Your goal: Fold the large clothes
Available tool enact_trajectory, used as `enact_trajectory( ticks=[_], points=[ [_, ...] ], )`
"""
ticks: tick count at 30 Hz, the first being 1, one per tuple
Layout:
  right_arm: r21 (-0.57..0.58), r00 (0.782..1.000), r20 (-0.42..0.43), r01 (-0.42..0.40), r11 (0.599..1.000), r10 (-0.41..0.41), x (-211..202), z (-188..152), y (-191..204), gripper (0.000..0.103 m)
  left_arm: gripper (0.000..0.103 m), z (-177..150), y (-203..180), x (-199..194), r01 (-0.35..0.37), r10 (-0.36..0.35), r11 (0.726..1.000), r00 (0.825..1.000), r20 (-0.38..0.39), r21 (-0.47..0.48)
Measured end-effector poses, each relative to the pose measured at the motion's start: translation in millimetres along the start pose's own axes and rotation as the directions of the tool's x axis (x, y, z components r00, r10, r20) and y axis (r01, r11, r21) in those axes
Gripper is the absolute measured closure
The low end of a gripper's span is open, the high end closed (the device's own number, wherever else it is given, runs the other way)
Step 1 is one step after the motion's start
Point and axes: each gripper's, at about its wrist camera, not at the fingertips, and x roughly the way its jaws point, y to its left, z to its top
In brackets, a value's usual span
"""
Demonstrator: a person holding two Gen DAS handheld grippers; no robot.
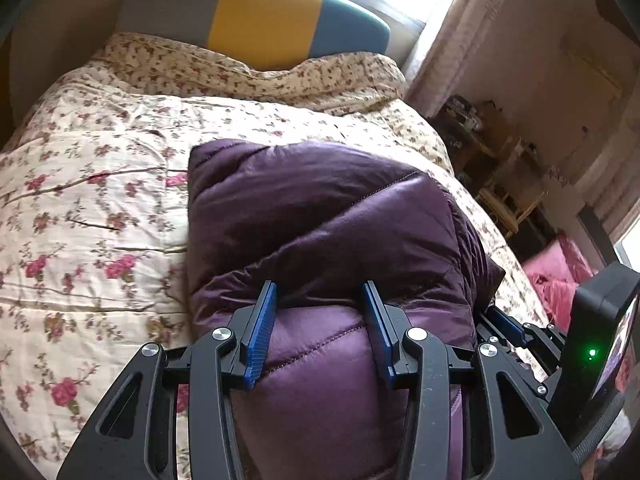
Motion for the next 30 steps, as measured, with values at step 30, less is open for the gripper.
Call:
enact_trajectory(
  ticks=[30],
  points=[
    [0.147,0.995,0.036,-0.093,0.985,0.088,-2.2,-13.7,-40.9,0.049,0.042,-16.6,-20.4,-8.6,-0.091,0.088,0.990,0.995,0.036,0.103]
  ],
)
